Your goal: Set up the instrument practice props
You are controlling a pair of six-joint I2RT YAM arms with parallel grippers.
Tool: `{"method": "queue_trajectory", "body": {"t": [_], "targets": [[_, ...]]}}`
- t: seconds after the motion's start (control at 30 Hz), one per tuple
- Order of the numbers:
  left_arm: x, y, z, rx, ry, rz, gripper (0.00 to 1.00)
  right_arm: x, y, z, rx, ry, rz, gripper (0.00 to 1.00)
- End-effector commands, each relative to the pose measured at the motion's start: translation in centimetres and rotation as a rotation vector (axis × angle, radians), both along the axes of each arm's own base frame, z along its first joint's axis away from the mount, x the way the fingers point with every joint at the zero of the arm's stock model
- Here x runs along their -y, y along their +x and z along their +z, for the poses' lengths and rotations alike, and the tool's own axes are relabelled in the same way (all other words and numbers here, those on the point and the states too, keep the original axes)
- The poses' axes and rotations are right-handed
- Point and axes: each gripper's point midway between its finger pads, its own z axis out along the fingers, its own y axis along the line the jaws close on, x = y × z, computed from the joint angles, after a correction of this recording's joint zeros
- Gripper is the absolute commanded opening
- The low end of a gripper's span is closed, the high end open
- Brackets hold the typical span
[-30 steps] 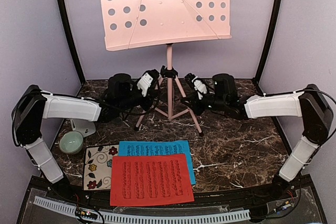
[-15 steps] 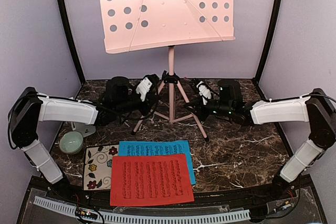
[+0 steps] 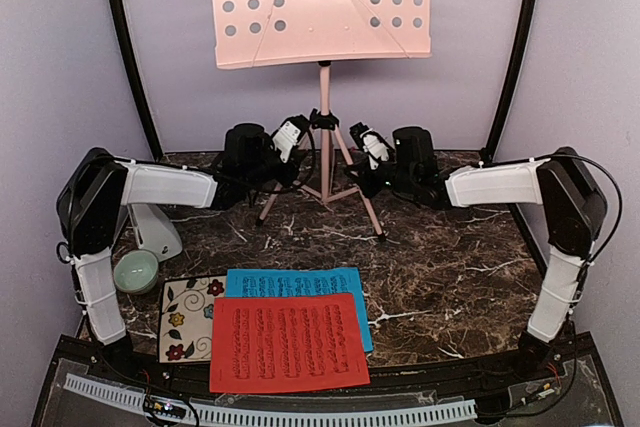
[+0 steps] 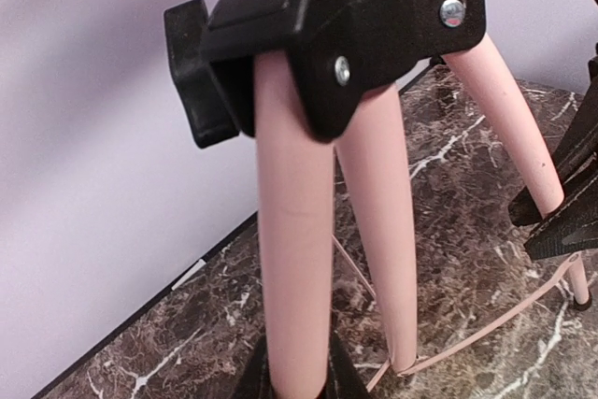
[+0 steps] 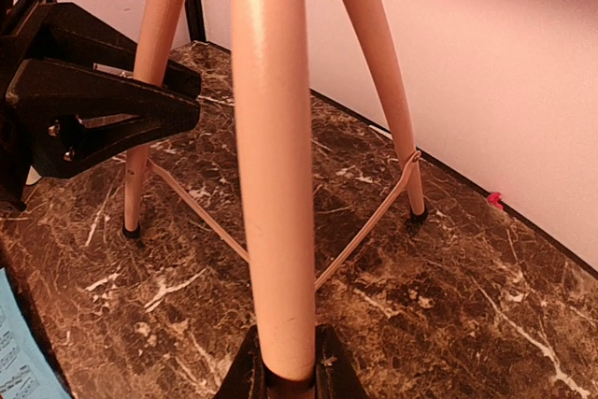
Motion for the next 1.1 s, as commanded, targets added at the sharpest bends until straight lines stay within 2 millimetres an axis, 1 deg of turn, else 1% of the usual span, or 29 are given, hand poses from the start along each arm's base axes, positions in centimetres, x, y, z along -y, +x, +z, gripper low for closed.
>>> {"method": "queue_trajectory", "body": {"t": [0.0, 0.1, 0.17, 0.23, 0.3, 0.4, 0.53, 0.6, 0.67, 0.73, 0.8, 0.87, 0.97, 1.03, 1.07], "targets": [[-6.9, 5.6, 1.8, 0.074, 0.06, 0.276, 0.0, 7.1, 6.8, 0.6, -0.007, -0.014, -0.343, 0.0], [-7.6, 5.4, 1.9, 0.067, 0.06, 0.284, 0.0, 7.6, 5.9, 0.3, -0.02, -0.021, -0.346, 0.0], [-7.9, 4.7, 1.7, 0.059, 0.068, 0.274, 0.0, 8.4, 5.0, 0.0, -0.033, -0.028, -0.354, 0.0], [-8.2, 3.9, 1.4, 0.052, 0.079, 0.263, 0.0, 8.9, 3.8, -1.0, -0.066, -0.039, -0.349, 0.0], [-8.5, 3.2, 0.8, 0.038, 0.099, 0.254, 0.0, 9.1, 2.9, -1.5, -0.097, -0.042, -0.342, 0.0], [-9.1, 2.5, 0.5, 0.032, 0.143, 0.252, 0.0, 9.6, 1.7, -1.8, -0.134, -0.048, -0.339, 0.0], [-10.0, 2.3, 0.6, 0.024, 0.17, 0.258, 0.0, 10.3, 0.6, -2.5, -0.168, -0.075, -0.344, 0.0], [-10.7, 2.4, 0.3, 0.016, 0.18, 0.268, 0.0, 10.4, 0.1, -3.4, -0.189, -0.084, -0.334, 0.0], [-11.1, 2.6, 0.0, 0.001, 0.173, 0.275, 0.0, 9.9, -0.3, -4.3, -0.214, -0.069, -0.307, 0.0], [-10.5, 2.6, -0.3, -0.016, 0.155, 0.252, 0.0, 8.7, -0.6, -4.9, -0.241, -0.038, -0.263, 0.0], [-9.9, 2.7, -0.6, -0.042, 0.118, 0.23, 0.0, 7.2, -0.6, -5.0, -0.249, -0.009, -0.227, 0.0], [-9.0, 3.0, -0.5, -0.059, 0.073, 0.204, 0.0, 5.5, -0.6, -4.9, -0.244, 0.001, -0.198, 0.0], [-7.9, 3.6, -0.3, -0.078, 0.03, 0.18, 0.0, 3.1, -0.2, -3.9, -0.221, 0.012, -0.166, 0.0], [-7.6, 4.1, -0.3, -0.084, 0.015, 0.181, 0.0, 2.1, -0.1, -3.6, -0.215, 0.015, -0.159, 0.0], [-7.6, 4.4, -0.3, -0.081, 0.011, 0.187, 0.01, 1.6, 0.4, -2.7, -0.2, 0.031, -0.159, 0.0]]}}
